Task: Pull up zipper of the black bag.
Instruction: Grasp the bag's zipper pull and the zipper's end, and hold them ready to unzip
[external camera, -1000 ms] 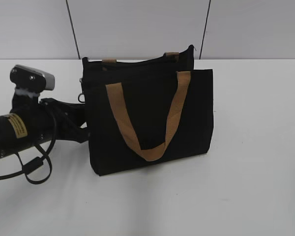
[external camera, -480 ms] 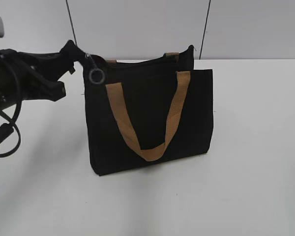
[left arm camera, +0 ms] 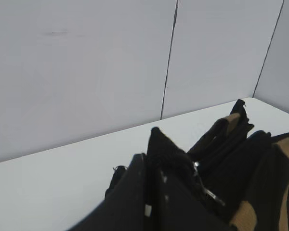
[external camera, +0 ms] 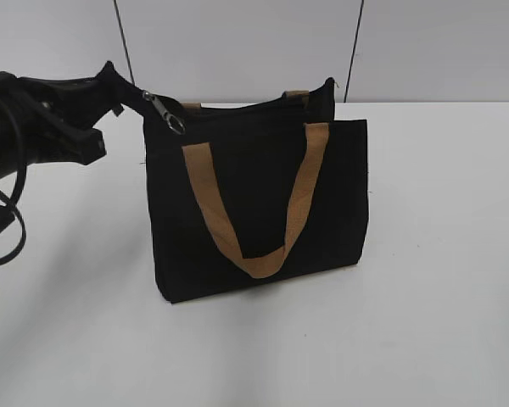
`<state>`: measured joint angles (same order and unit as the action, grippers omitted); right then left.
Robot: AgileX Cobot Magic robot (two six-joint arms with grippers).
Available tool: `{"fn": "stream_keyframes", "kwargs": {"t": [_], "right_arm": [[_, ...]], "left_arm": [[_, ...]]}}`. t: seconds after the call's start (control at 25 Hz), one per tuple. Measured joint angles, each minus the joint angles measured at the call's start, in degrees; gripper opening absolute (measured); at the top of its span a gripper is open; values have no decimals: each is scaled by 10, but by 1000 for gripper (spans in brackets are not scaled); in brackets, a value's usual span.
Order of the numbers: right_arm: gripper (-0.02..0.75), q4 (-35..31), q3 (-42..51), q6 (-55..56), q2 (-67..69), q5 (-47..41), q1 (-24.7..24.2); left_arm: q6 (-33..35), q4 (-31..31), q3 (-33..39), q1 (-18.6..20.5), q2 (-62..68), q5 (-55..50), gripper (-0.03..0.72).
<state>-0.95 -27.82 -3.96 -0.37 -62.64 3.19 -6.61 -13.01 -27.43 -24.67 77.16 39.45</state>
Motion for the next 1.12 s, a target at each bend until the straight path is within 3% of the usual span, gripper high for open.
{"fn": "stream_keyframes", "kwargs": {"t": [0.24, 0.4, 0.64, 0.8, 1.12], "right_arm": [[308, -59, 0, -47, 33, 0, 0], [308, -165, -7, -184, 132, 7, 0], [308, -363, -15, -409, 290, 133, 0], [308, -458, -29, -486, 374, 187, 5], [308, -513, -33, -579, 512, 276, 99]], "left_arm": [[0, -1, 0, 0, -22, -3, -6], [0, -2, 0, 0, -22, -18, -6], [0, -4, 0, 0, -22, -20, -6], [0, -20, 0, 0, -20, -19, -6], [0, -83, 0, 0, -5, -13, -6]]}}
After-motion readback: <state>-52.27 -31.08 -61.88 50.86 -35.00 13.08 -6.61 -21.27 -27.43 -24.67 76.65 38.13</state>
